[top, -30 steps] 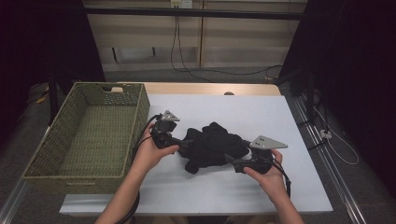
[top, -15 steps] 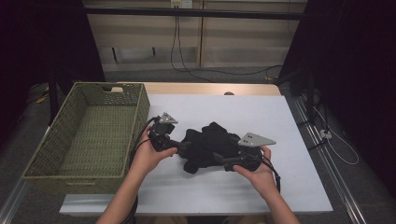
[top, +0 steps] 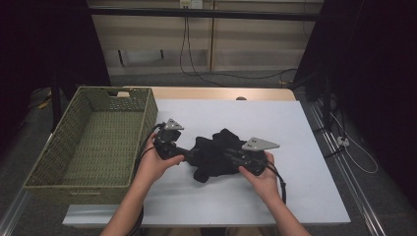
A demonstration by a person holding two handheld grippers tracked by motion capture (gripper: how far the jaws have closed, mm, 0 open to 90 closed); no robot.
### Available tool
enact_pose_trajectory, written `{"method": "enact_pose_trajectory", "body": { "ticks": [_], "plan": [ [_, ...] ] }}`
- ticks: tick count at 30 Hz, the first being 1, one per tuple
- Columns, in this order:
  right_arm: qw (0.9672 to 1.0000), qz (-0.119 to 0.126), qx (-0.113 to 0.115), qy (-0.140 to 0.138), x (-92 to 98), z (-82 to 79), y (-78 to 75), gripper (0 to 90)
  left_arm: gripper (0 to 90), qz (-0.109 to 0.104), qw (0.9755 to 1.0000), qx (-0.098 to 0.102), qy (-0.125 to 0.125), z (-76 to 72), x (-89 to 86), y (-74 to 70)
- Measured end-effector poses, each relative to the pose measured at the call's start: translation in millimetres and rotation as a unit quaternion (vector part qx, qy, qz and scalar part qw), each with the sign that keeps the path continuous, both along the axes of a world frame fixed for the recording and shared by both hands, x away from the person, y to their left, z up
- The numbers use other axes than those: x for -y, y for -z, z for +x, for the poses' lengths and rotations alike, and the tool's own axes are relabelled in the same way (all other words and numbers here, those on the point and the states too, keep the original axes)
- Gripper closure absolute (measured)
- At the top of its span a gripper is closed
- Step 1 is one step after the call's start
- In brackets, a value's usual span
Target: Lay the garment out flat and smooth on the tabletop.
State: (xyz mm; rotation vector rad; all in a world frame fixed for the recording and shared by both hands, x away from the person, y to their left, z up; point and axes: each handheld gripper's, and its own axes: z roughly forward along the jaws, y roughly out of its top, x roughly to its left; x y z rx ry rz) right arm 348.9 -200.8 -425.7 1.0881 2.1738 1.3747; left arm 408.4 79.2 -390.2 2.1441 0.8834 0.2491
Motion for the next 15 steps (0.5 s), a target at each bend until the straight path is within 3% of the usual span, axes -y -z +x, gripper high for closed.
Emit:
{"method": "enact_pose_trajectory", "body": {
  "ticks": [5, 8, 15],
  "plan": [
    [0.9990, 0.032, -0.005, 0.031, 30.0, 1.2, -4.8, 82.8, 6.1, 0.000, 1.0000, -0.005, -0.004, 4.5, 3.0, 5.0],
    [0.9963, 0.059, -0.009, 0.061, 50.1, -0.3, -5.1, 82.8, 6.1, 0.002, 1.0000, -0.008, 0.000, 6.2, 6.6, 6.9],
    [0.9924, 0.049, -0.030, 0.109, 74.9, -2.0, 5.2, 83.1, 6.2, 0.011, 0.9997, -0.013, 0.017, 3.9, 16.9, 14.1]
  ]
}}
